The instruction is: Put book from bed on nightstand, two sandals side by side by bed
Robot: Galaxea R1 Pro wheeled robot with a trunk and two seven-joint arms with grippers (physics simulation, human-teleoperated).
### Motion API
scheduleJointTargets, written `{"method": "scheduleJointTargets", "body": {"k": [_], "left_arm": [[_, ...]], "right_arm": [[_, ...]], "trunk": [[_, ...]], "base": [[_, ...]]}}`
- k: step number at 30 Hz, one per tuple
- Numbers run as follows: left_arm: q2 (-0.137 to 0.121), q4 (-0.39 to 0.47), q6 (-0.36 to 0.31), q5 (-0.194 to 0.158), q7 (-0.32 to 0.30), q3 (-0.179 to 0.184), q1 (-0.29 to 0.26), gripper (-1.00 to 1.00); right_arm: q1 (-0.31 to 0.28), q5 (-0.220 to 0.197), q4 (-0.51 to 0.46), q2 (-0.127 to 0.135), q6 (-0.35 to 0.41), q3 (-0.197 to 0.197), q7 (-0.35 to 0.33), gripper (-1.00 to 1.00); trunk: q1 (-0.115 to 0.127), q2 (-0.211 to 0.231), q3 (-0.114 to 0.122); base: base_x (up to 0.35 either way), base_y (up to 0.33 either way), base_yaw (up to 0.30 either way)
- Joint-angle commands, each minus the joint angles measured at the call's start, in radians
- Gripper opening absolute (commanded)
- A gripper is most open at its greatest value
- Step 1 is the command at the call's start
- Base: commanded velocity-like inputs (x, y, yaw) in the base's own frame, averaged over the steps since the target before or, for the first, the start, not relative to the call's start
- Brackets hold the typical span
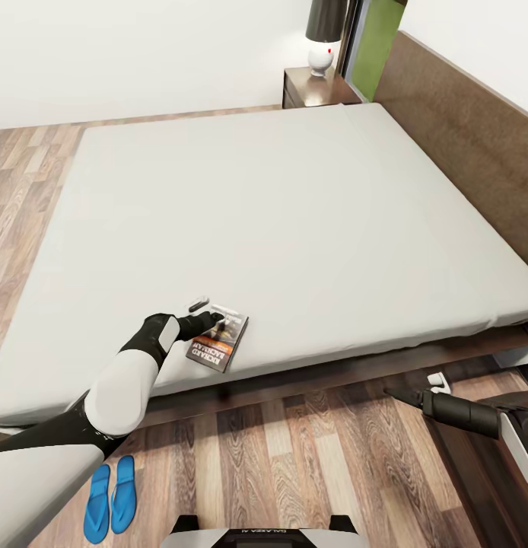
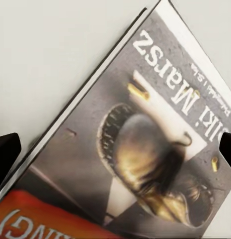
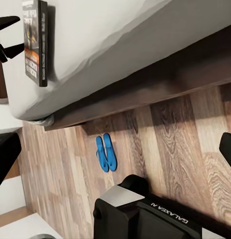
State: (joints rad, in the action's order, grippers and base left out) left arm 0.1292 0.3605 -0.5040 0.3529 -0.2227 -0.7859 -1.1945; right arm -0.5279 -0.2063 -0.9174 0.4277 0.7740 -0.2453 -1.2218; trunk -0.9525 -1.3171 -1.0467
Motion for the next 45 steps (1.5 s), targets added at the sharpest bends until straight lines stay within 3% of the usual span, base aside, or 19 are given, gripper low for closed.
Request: {"method": "scheduleJointTargets", "body": {"k": [1,45], "left_arm": [[0.001,0.003,-0.005,0.011,-0.007,-0.008,0.000,1.00],[0.001,-0.002,-0.005,0.011,-0.007,-0.009,0.000,1.00]], "right_arm": [[-0.001,-0.004,0.000,0.000,0.007,0.000,-0.001,1.00],[0.000,-0.004,0.000,0.002,0.007,0.000,-0.001,1.00]], "trunk": [[0.000,0.000,-0.001],[0.000,0.000,-0.001]], "base": [[-0.024,0.000,0.000],[-0.001,-0.003,-0.029]]}}
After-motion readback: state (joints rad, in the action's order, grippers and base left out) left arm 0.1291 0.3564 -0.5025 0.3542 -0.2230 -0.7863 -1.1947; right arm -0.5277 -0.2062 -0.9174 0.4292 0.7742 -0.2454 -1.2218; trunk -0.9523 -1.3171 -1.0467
